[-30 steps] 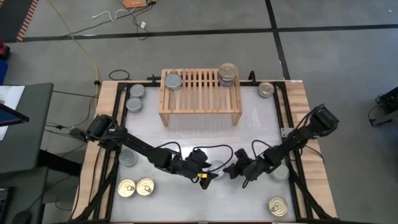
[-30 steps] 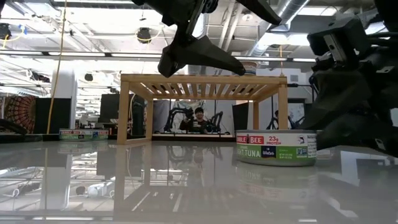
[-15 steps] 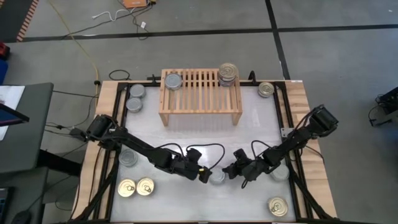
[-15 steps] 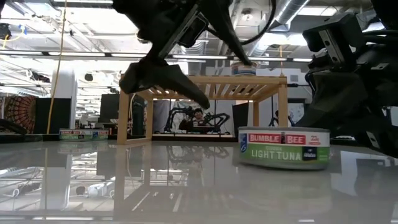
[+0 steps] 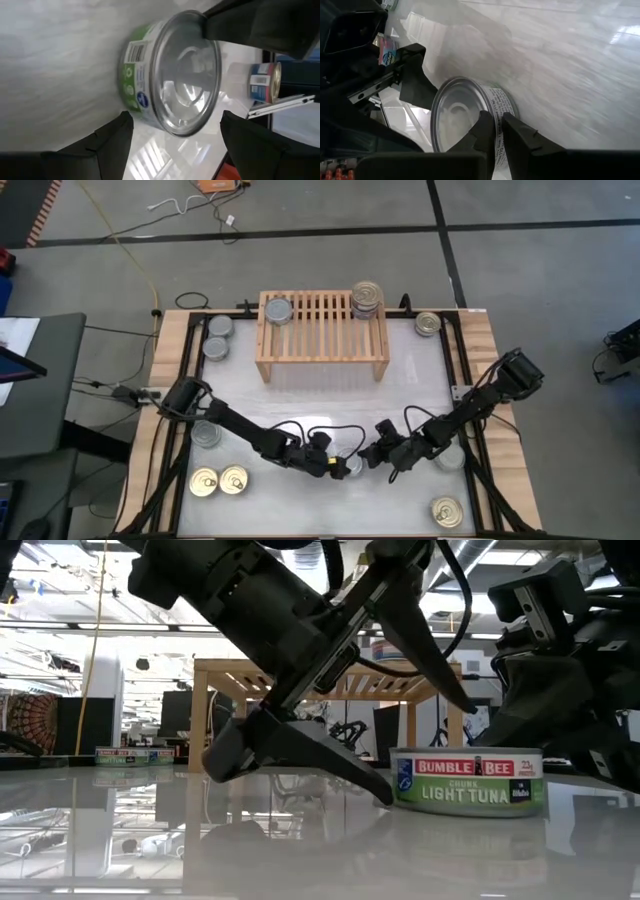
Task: Stack canned seafood by type on shelf
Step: Stack the green tuna can on top of the other green tuna can on the shelf
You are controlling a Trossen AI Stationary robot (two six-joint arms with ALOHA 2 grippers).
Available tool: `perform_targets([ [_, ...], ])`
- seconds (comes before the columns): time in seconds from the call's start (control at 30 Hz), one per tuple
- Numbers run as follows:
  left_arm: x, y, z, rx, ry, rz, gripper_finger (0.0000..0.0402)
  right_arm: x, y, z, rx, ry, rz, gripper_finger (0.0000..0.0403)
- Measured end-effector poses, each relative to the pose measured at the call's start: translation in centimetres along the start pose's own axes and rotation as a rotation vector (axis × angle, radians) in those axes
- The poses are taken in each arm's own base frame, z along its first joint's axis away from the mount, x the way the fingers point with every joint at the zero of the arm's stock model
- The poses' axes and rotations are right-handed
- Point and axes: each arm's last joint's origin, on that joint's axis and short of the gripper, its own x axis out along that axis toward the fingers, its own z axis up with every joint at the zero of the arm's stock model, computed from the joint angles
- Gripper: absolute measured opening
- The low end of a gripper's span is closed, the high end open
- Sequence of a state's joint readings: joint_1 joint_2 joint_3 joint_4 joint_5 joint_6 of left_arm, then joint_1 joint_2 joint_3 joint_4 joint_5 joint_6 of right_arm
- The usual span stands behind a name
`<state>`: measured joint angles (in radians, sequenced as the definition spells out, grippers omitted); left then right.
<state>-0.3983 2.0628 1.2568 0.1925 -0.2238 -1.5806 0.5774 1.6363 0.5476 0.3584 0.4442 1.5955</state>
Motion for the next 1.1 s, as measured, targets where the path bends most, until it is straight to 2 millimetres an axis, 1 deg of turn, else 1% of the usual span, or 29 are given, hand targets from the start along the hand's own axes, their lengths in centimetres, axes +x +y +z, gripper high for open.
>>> perform_targets([
  [0.33, 0.0, 0.2, -0.2, -0.029, 0.06, 0.021, 0.0288, 0.0, -0.1, 0.0, -0.002, 0.0, -0.006, 0.0049],
  [0.63, 0.0, 0.1, -0.2, -0.053, 0.037, 0.017, 0.0288, 0.0, -0.1, 0.0, -0.002, 0.0, -0.008, 0.0037],
  [0.9, 0.2, -0.5, 0.9, -0.062, -0.008, -0.048, 0.0288, 0.0, -0.1, 0.0, 0.0, 0.0, -0.011, 0.0037],
  [1.03, 0.3, -0.5, 1.2, -0.055, 0.007, -0.044, 0.0287, 0.0, -0.1, 0.0, 0.0, 0.001, -0.008, 0.0037],
  [1.1, 0.3, -0.4, 1.2, -0.045, 0.03, -0.04, 0.028, 0.0, -0.1, 0.0, 0.001, 0.001, -0.008, 0.0037],
])
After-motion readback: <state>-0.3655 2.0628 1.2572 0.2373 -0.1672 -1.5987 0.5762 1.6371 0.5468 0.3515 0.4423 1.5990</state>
